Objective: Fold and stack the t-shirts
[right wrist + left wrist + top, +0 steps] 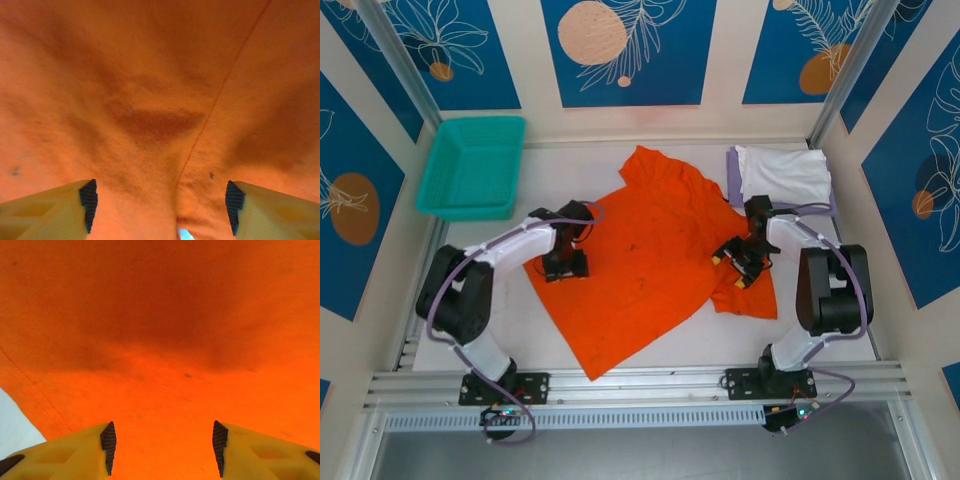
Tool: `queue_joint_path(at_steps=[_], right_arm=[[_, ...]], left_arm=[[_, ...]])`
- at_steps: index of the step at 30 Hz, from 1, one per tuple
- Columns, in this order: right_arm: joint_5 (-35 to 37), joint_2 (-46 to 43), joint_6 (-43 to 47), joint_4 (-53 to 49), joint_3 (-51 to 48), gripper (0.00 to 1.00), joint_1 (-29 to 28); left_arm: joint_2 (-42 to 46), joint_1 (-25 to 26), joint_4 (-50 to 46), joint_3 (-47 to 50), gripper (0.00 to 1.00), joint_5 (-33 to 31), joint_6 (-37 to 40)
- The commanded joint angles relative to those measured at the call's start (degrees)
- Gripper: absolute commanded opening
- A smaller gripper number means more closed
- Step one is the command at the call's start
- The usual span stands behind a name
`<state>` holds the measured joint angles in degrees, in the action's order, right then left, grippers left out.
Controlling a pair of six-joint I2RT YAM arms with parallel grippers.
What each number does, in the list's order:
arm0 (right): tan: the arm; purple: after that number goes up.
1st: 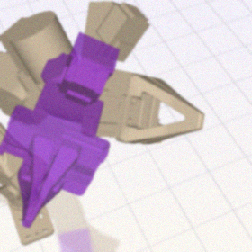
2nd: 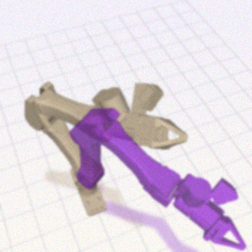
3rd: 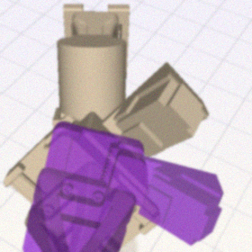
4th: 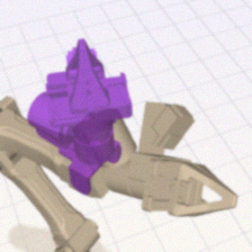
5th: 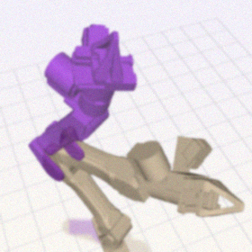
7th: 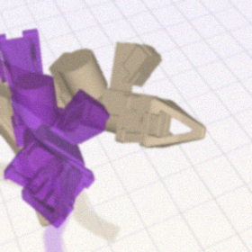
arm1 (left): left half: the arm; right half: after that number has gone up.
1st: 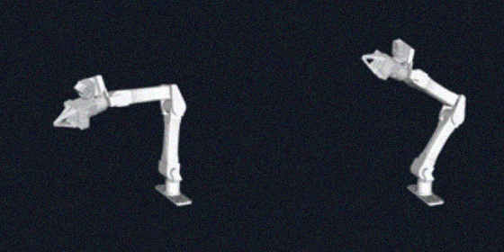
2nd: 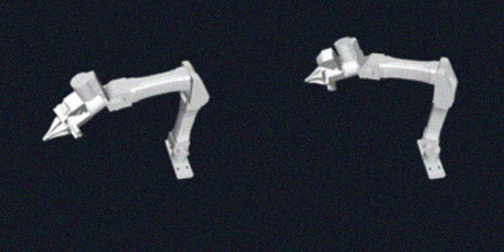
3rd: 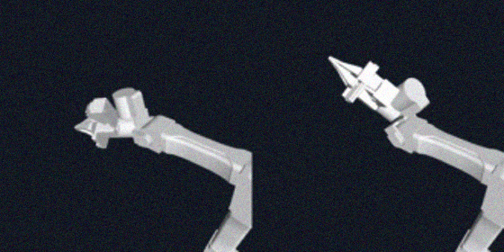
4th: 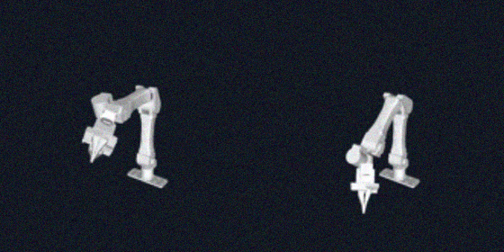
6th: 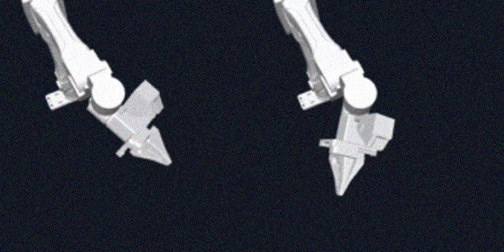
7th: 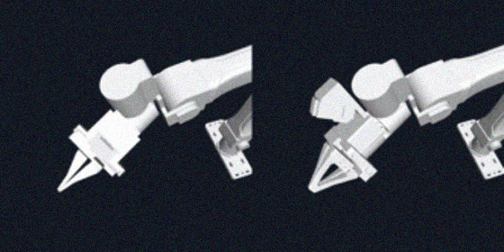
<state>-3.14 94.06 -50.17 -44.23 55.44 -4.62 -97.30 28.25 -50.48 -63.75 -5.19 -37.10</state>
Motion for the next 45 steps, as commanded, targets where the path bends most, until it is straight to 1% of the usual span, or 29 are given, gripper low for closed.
queue_joint_path(at_steps=[1, 4, 9, 12, 15, 19, 22, 27, 30, 33, 35, 37, 39, 40, 43, 45], right_arm=[[0.0, 0.2, -2.9, 1.5, -0.8, 0.74, -4.3], [-0.6, 0.7, -6.9, 2.2, -2.7, 0.77, -8.4], [-4.5, -0.2, -14.3, 6.0, -8.4, 0.78, -14.4], [-7.3, 0.1, -18.6, 9.6, -12.4, 0.78, -17.2], [-8.6, 0.7, -21.3, 13.0, -14.3, 0.8, -20.9], [-9.7, 1.9, -22.6, 13.2, -14.0, 0.84, -23.8], [-10.9, 1.0, -24.4, 16.1, -14.9, 0.86, -26.0], [-7.1, -2.3, -23.6, 16.6, -12.7, 0.9, -28.8], [-4.3, -6.5, -20.9, 14.6, -9.8, 0.92, -29.6], [-1.0, -12.6, -18.3, 12.1, -7.5, 0.92, -28.0], [0.8, -17.1, -16.5, 10.9, -6.4, 0.92, -25.2], [3.6, -20.2, -14.2, 9.7, -5.2, 0.91, -21.6], [7.3, -21.5, -12.9, 7.8, -3.8, 0.88, -17.3], [8.6, -21.3, -12.3, 6.6, -3.0, 0.85, -14.1], [8.7, -17.4, -10.2, 7.5, -1.1, 0.73, -6.0], [8.5, -13.3, -7.7, 8.8, 1.0, 0.65, -3.1]], left_arm=[[-1.6, -0.3, -3.9, 1.5, 0.55, -9.4, 1.3], [-2.9, -1.8, -5.6, 1.4, 0.55, -13.3, 2.4], [-6.7, -5.6, -5.5, -1.3, 0.55, -14.7, 5.1], [-11.1, -6.6, -5.2, -6.0, 0.55, -16.6, 7.2], [-16.8, -8.0, -6.4, -12.8, 0.55, -17.5, 8.6], [-23.8, -9.5, -7.1, -22.7, 0.55, -19.1, 11.5], [-29.6, -10.2, -8.8, -31.9, 0.55, -20.2, 13.9], [-38.2, -11.1, -12.4, -46.3, 0.55, -22.0, 16.2], [-40.4, -11.5, -14.2, -53.1, 0.56, -21.7, 16.9], [-39.9, -11.5, -16.4, -57.7, 0.58, -21.4, 16.9], [-38.1, -11.5, -17.7, -58.7, 0.6, -19.9, 16.2], [-35.0, -11.4, -18.4, -57.5, 0.62, -19.1, 15.2], [-30.9, -11.2, -18.0, -53.8, 0.64, -18.1, 14.1], [-28.8, -11.1, -17.1, -51.3, 0.65, -17.1, 13.6], [-21.3, -10.8, -12.9, -41.4, 0.65, -10.2, 12.5], [-17.4, -10.5, -10.3, -35.2, 0.63, -6.0, 12.4]])
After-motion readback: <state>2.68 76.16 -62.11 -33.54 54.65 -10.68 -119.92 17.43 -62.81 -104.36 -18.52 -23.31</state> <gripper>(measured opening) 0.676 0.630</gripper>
